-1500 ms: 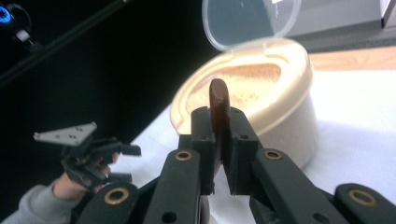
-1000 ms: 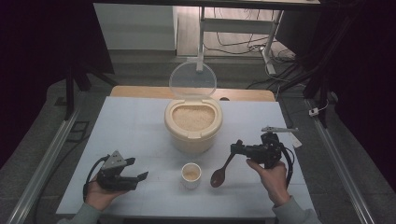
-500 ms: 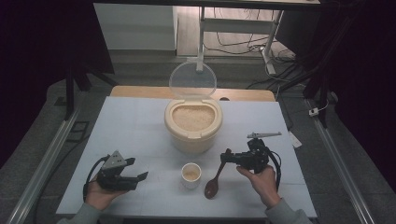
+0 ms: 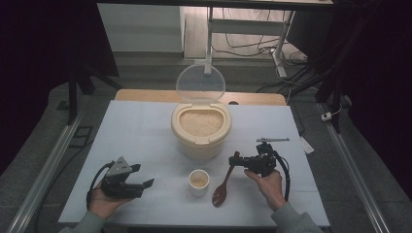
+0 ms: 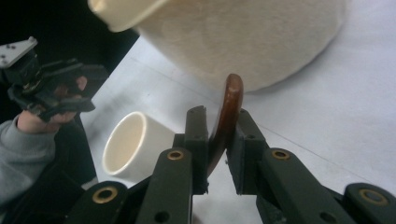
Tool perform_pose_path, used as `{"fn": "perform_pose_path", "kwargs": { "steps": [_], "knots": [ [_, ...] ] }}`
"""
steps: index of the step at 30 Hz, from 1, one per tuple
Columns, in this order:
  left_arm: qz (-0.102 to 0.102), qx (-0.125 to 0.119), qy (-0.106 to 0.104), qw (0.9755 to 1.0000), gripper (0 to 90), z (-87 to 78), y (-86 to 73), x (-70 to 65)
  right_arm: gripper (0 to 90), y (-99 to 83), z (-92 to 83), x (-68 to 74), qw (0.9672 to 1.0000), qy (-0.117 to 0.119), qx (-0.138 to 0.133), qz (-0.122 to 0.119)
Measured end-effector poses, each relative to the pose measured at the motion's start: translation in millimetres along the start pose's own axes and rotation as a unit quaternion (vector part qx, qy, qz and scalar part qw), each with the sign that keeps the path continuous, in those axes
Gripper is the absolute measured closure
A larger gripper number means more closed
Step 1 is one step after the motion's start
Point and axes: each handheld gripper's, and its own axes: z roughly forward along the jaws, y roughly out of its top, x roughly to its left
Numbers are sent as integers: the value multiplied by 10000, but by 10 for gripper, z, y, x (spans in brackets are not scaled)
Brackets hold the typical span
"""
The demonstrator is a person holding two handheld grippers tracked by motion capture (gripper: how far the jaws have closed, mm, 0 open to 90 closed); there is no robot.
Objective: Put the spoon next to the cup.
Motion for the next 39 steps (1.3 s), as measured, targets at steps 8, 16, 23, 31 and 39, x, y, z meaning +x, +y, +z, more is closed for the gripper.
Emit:
{"fn": "perform_pose_path", "kwargs": {
  "steps": [8,16,23,31,39],
  "knots": [
    [5,7,5,10000,243,1,-1,2,756,-62,81,-177,9995,-108,-121,276],
    [4,13,10,10000,242,2,-2,5,725,-91,178,-290,9988,-265,-91,399],
    [-2,24,6,10000,242,5,-5,7,680,-113,233,-312,9977,-613,-57,265],
    [2,39,3,10000,242,10,-8,6,631,-127,267,-302,9948,-1016,-7,-38],
    [2,37,4,10000,242,9,-11,4,574,-132,291,-302,9912,-1307,17,-224]
  ]
}}
